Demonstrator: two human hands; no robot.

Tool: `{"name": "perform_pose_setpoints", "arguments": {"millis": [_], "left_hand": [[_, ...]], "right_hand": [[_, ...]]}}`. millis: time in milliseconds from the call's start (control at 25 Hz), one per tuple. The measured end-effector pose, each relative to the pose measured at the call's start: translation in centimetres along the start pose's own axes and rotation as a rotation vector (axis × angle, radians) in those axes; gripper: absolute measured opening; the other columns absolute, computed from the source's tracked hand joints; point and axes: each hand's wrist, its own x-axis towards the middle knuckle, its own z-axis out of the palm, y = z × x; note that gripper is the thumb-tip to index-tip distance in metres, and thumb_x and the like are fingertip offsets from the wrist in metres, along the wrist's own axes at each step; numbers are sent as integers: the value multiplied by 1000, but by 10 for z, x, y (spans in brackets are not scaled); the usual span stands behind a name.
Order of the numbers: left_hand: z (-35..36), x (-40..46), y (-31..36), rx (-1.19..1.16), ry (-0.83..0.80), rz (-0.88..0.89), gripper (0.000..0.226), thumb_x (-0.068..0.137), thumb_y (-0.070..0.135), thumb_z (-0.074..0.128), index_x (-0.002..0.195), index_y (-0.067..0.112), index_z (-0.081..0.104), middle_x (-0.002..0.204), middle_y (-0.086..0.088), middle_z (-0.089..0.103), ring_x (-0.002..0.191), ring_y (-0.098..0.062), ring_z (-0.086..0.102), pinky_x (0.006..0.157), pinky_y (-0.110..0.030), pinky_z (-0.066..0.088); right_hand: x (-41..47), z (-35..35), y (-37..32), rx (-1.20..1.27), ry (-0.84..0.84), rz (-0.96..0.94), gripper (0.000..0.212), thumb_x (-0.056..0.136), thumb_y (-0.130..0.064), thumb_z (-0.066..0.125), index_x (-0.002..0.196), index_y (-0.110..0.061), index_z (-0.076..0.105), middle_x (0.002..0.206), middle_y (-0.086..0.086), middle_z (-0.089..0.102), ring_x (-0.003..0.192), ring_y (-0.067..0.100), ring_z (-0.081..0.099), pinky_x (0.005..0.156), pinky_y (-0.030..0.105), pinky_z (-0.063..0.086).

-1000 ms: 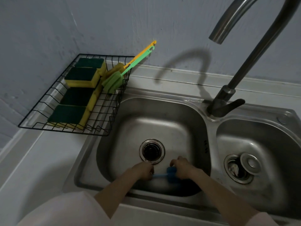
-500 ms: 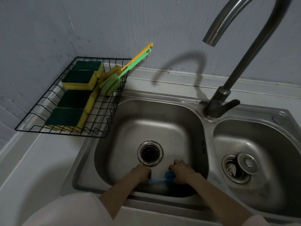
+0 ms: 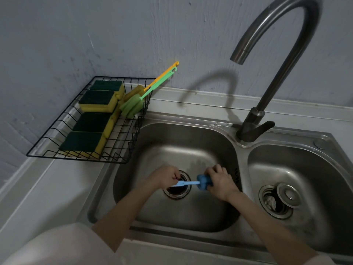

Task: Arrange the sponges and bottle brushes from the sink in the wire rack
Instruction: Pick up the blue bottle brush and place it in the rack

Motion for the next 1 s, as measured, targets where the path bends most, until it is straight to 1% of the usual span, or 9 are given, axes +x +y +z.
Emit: {"name": "perform_pose_setpoints", "arguments": {"millis": [80,280,360,480,640,800,880,920,1000], "left_hand": [[-27,-3,9,7,60,57,27,86,14,56,111,9,63,117,-10,66,106,-22,60,90,-29,47],[-81,-23,19,-5,178,150,23,85,15,58,106,9,65,102,-12,72,81,-14,63,86,-30,52],[-98,-36,19,-44,247,187,23,85,12,59,107,7,65,104,-13,71,78,-12,61,79,-21,51],[-122,-59,16,-132,323,199,23,85,12,59,108,8,64,102,-9,69,65,-2,56,56,-4,47],[-151,-83,10,-217,498,196,23,86,16,59,109,11,61,94,2,62,63,6,56,51,4,44],[-195,-102,-4,-431,755,203,17,82,15,65,99,15,61,75,5,62,48,4,62,47,-3,49],[-218,-108,-12,-623,822,264,7,82,10,64,85,15,61,63,11,66,46,6,62,51,-7,53],[-229,-108,-16,-700,853,308,11,82,7,63,79,16,60,58,11,68,47,6,62,53,-8,54],[-248,-107,-19,-751,875,381,15,84,4,60,78,17,57,66,8,68,51,5,64,57,-9,55]], "right_hand": [[0,-12,-2,54,42,-1,48,85,-18,57,129,-17,40,133,10,37,121,26,39,102,38,38],[0,-46,-13,94,185,-31,48,85,-16,58,130,-15,41,132,12,38,121,28,40,103,39,40],[1,-59,-19,110,251,-47,48,84,-14,59,129,-14,42,131,13,40,121,28,41,103,39,39],[4,-72,-36,153,304,-78,48,82,-12,60,128,-13,44,130,13,41,122,29,41,105,40,38],[10,-87,-71,198,351,-126,47,82,-17,62,126,-12,45,128,14,43,120,30,45,103,41,40],[24,-114,-119,239,433,-227,46,82,-23,64,124,-10,47,125,15,47,113,31,49,95,39,43],[35,-126,-146,267,455,-267,46,81,-25,64,122,-10,48,123,16,49,112,31,49,94,41,44],[41,-131,-158,286,466,-285,47,80,-26,65,121,-10,48,121,16,50,112,32,49,95,41,44],[52,-139,-180,333,479,-332,47,79,-27,66,119,-8,50,117,17,52,110,31,50,95,43,45]]}}
